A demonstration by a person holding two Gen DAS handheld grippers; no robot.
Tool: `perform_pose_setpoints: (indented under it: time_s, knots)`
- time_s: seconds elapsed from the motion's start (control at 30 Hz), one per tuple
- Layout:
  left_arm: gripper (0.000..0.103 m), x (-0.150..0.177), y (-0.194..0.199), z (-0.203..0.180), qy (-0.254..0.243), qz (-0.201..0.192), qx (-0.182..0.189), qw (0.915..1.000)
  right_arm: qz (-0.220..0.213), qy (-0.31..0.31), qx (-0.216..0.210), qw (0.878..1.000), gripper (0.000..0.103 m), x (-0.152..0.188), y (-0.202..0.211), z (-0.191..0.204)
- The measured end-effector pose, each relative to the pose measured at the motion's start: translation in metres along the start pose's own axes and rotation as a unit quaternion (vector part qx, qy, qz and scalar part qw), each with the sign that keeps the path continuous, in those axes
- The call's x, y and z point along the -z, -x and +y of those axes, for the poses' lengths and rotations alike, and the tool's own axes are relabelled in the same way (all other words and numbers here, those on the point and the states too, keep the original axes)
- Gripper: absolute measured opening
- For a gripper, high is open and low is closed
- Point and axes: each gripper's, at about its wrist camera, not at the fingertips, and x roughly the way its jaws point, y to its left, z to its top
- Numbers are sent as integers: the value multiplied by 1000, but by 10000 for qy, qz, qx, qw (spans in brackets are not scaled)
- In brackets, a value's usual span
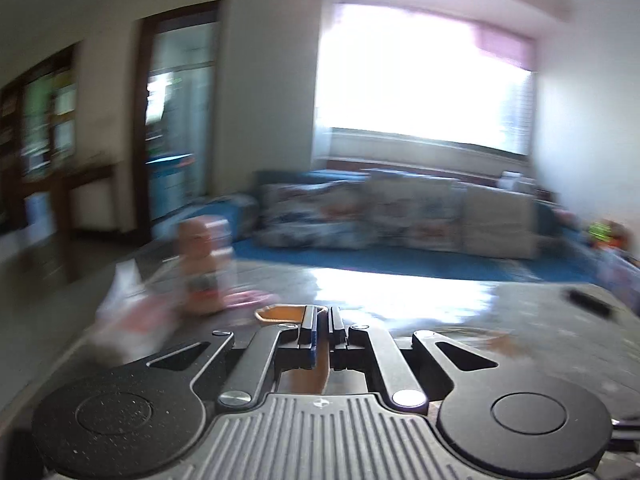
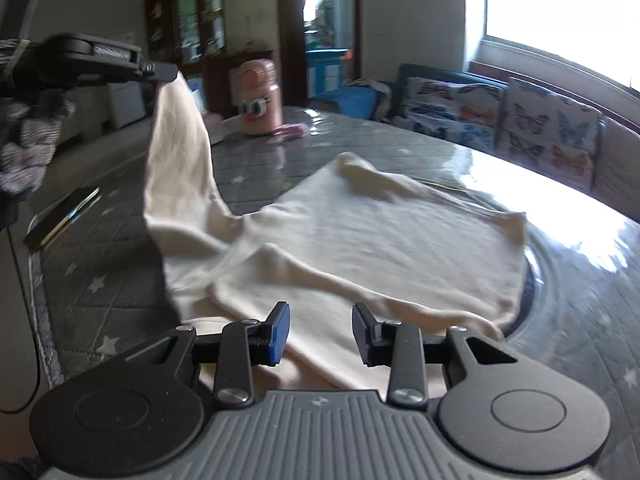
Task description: Fold clothes
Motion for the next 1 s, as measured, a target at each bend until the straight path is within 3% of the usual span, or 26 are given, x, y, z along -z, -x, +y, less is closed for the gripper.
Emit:
perform_pose_setpoints:
  time_s: [0.13,0.27,0.43,0.5,0.53,0.57,0.77,1.0]
  knots:
    - [6,8,2,-57,-417,-17,735,9964,-89,-298,153,9994,34,9,13,-20]
    - [6,23,-2,-105,-786,115,1359,9875,-107,-631,300,9975,34,22,23,-42]
    - [10,55,-15,-141,-1175,695,1806,9740,-46,-907,432,9949,34,38,30,-59]
    - [20,65,-11,-145,-1328,779,1890,9698,-47,-972,458,9942,34,41,32,-62]
    - [29,68,-9,-143,-1379,787,1881,9692,-50,-1033,457,9936,34,43,34,-65]
    - [31,69,-7,-138,-1414,775,1847,9695,-53,-1082,454,9931,34,44,35,-67]
    - [32,65,-8,-85,-1487,817,1291,9770,-104,-1169,390,9923,34,35,32,-69]
    - [33,84,-16,-24,-1374,1277,545,9807,9,-1109,428,9929,32,19,-1,-62]
